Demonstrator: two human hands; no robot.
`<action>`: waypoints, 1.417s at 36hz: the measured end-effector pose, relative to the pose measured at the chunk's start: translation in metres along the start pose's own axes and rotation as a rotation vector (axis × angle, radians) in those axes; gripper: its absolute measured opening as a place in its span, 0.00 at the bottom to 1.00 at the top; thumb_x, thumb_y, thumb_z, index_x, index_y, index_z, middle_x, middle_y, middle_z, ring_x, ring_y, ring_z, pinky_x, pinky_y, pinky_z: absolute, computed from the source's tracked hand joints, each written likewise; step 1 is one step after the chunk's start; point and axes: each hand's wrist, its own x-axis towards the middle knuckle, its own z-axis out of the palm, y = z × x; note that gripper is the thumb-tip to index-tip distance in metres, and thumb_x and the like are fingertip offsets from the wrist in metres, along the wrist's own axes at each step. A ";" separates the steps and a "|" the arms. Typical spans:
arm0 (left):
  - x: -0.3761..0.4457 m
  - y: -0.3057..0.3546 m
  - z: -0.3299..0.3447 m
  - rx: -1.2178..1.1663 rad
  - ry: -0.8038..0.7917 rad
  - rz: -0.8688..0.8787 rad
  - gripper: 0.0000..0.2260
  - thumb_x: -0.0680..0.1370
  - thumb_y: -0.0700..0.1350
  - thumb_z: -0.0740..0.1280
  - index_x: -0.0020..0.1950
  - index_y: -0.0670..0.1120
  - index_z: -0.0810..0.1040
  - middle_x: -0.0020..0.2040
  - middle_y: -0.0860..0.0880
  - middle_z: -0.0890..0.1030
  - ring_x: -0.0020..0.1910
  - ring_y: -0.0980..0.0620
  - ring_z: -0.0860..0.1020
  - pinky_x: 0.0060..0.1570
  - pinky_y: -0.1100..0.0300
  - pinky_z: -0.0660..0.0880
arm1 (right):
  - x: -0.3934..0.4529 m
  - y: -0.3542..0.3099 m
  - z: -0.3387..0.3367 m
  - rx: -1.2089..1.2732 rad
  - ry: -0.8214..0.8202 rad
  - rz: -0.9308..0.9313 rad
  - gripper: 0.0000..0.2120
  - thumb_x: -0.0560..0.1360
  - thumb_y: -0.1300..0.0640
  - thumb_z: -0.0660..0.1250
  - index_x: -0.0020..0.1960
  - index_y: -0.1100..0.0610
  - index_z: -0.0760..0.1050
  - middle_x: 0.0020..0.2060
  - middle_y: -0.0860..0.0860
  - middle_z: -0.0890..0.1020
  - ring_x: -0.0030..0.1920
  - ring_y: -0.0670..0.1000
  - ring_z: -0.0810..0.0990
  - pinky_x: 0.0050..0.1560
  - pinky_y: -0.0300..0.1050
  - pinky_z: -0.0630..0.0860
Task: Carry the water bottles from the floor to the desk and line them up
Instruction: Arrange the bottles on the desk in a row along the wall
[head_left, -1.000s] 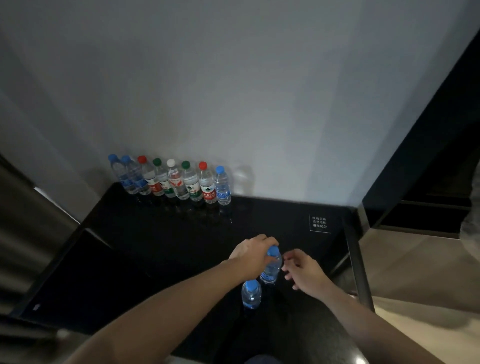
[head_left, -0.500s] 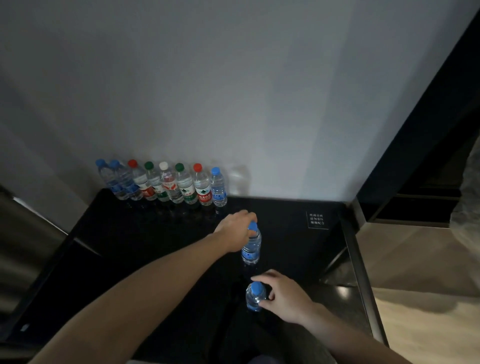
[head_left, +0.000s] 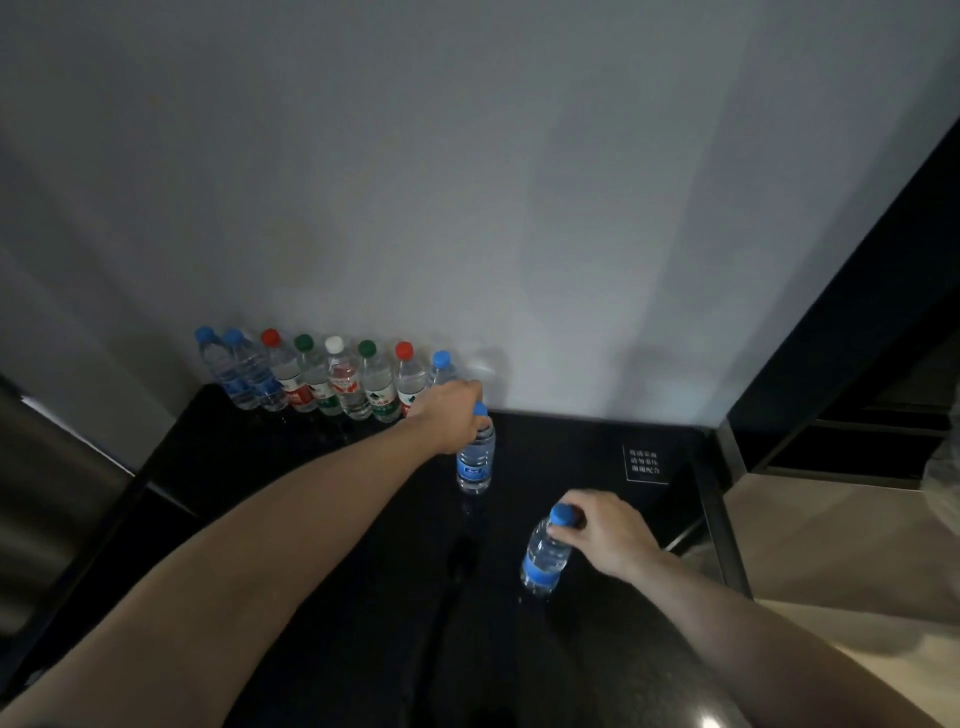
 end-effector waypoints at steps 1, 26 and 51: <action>0.005 0.000 -0.002 0.018 0.003 -0.004 0.11 0.80 0.52 0.65 0.58 0.47 0.74 0.54 0.47 0.78 0.48 0.47 0.76 0.43 0.53 0.73 | 0.007 0.001 -0.008 0.010 0.013 0.021 0.09 0.74 0.42 0.73 0.49 0.45 0.78 0.41 0.43 0.82 0.42 0.42 0.80 0.45 0.41 0.77; 0.110 -0.027 0.010 0.058 -0.075 -0.035 0.14 0.80 0.53 0.66 0.61 0.47 0.74 0.59 0.47 0.78 0.56 0.45 0.77 0.51 0.51 0.76 | 0.156 -0.003 -0.078 0.001 0.059 0.137 0.09 0.76 0.46 0.71 0.52 0.49 0.79 0.43 0.46 0.81 0.42 0.46 0.79 0.39 0.42 0.74; 0.151 -0.053 0.015 0.017 -0.048 -0.016 0.14 0.79 0.53 0.68 0.61 0.49 0.73 0.56 0.47 0.77 0.51 0.45 0.78 0.41 0.54 0.70 | 0.248 -0.054 -0.065 -0.199 0.025 0.285 0.20 0.79 0.40 0.63 0.39 0.55 0.70 0.36 0.50 0.77 0.38 0.52 0.78 0.31 0.43 0.68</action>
